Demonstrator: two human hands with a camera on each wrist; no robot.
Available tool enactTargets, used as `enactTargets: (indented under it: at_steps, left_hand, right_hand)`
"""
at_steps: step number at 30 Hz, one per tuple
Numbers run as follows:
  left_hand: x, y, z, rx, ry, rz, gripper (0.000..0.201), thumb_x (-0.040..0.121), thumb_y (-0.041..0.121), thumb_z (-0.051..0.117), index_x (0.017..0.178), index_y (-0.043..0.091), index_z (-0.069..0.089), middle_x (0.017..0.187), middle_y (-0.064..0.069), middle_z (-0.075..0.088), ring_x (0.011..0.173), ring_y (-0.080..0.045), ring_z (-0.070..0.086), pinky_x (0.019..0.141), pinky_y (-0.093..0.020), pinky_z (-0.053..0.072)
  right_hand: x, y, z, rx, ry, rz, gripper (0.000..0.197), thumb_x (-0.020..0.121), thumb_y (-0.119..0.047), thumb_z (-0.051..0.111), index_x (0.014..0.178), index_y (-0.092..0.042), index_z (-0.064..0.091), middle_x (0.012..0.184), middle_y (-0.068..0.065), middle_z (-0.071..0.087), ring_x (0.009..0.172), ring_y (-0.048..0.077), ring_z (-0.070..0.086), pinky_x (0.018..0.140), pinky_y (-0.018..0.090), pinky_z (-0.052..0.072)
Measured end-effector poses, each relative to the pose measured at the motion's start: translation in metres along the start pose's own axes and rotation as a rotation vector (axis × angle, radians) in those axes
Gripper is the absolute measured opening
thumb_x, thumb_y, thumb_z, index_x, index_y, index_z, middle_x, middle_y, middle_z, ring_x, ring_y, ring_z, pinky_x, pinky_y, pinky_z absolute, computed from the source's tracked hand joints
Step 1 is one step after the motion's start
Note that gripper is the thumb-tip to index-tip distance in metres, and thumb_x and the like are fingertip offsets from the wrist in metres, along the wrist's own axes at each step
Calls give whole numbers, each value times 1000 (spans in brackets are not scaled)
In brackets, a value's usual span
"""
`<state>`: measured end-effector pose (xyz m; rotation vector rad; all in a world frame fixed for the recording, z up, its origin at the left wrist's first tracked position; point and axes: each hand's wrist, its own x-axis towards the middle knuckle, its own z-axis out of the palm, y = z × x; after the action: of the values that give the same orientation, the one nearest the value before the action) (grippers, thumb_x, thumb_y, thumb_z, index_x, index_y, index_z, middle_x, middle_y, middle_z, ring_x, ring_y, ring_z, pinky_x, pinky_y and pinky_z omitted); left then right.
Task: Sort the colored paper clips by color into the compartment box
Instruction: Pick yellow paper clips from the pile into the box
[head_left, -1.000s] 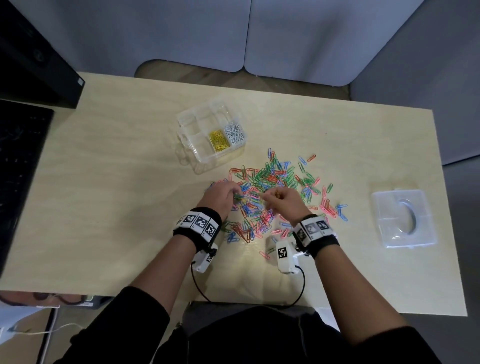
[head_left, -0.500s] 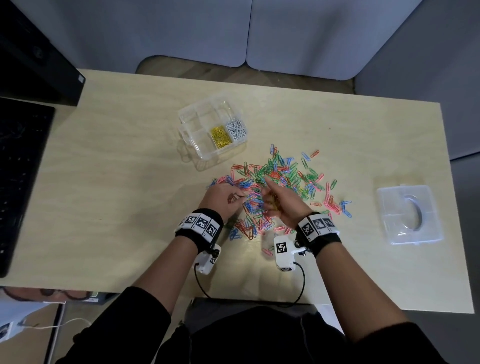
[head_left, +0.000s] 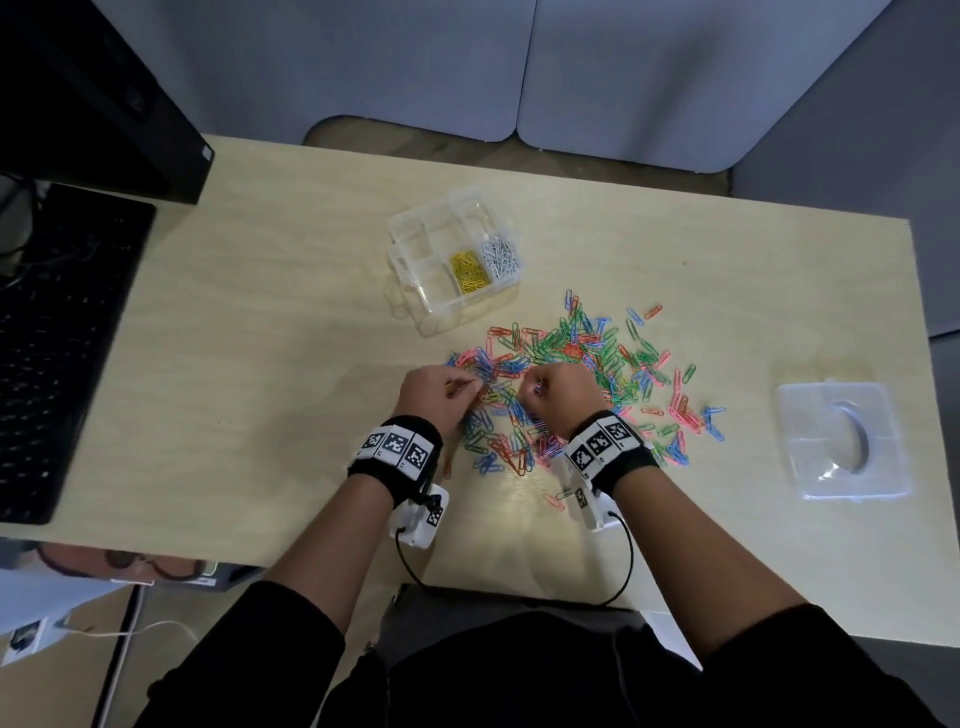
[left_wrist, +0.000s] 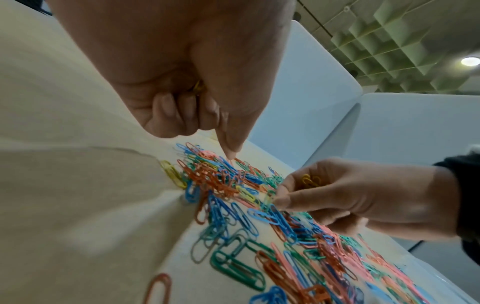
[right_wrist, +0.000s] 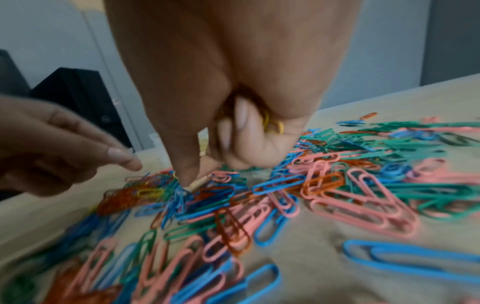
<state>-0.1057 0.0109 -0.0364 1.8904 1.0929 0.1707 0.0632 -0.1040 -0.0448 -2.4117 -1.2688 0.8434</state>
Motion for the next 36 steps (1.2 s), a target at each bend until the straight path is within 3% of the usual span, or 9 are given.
enactTargets:
  at_steps: [5, 10, 15, 19, 22, 25, 28, 34, 36]
  left_hand:
    - [-1, -9, -8, 45, 59, -25, 15, 85, 29, 73, 94, 18, 79, 95, 0, 75, 86, -15, 69, 84, -31, 57]
    - [-3, 8, 3, 28, -83, 93, 37, 96, 10, 42, 125, 13, 65, 99, -18, 71, 90, -32, 64, 81, -33, 50]
    - [-3, 20, 14, 7, -96, 92, 31, 97, 4, 41, 109, 14, 68, 90, -10, 69, 78, -30, 61, 66, -26, 40]
    - [-2, 16, 13, 153, -115, 104, 12, 90, 28, 63, 99, 24, 69, 75, 6, 65, 69, -15, 58, 69, -25, 48]
    - [2, 12, 13, 274, -170, 115, 8, 83, 33, 72, 87, 26, 72, 84, 9, 70, 77, -13, 61, 77, -29, 53]
    - [3, 9, 11, 271, -143, 126, 9, 84, 32, 72, 88, 24, 73, 87, 8, 72, 79, -13, 62, 77, -31, 53]
    - [0, 7, 9, 264, -97, 158, 14, 81, 30, 75, 94, 25, 73, 88, 7, 70, 80, -16, 62, 75, -26, 49]
    - [-1, 7, 11, 289, -119, 186, 16, 88, 30, 68, 98, 20, 75, 99, 4, 73, 90, -18, 64, 77, -24, 44]
    - [-3, 5, 9, 238, -91, 202, 16, 92, 27, 63, 101, 18, 72, 98, 1, 72, 89, -19, 63, 77, -23, 43]
  right_hand:
    - [-15, 8, -12, 467, -162, 130, 10, 90, -19, 70, 82, -14, 67, 72, 5, 68, 59, 12, 61, 60, 24, 51]
    - [-32, 8, -9, 1159, -272, 311, 5, 92, 5, 59, 95, 1, 62, 75, 15, 65, 62, 17, 60, 57, 21, 49]
    - [-36, 9, -8, 1457, -359, 408, 30, 95, 3, 52, 125, 2, 59, 81, 8, 59, 65, 14, 54, 57, 22, 45]
    - [-37, 2, -18, 1644, -441, 356, 14, 98, -19, 54, 101, -7, 60, 86, 7, 53, 68, 13, 53, 56, 22, 44]
    - [-31, -4, -24, 1573, -377, 503, 30, 96, -38, 57, 75, -18, 52, 70, 0, 50, 56, 10, 44, 43, 17, 32]
    - [-17, -6, -20, 1294, -197, 563, 40, 94, -47, 59, 68, -20, 45, 61, -3, 37, 47, 10, 32, 38, 19, 22]
    - [-4, -14, -20, 1093, -76, 532, 43, 91, -51, 62, 67, -16, 56, 57, -2, 32, 45, 12, 29, 42, 21, 23]
    - [19, -38, -33, 593, -15, 288, 49, 99, -49, 47, 80, -16, 77, 37, -13, 43, 44, 2, 41, 54, 24, 34]
    - [29, -45, -33, 378, 6, 98, 33, 95, -42, 59, 83, -17, 78, 41, -15, 48, 43, -1, 42, 52, 22, 34]
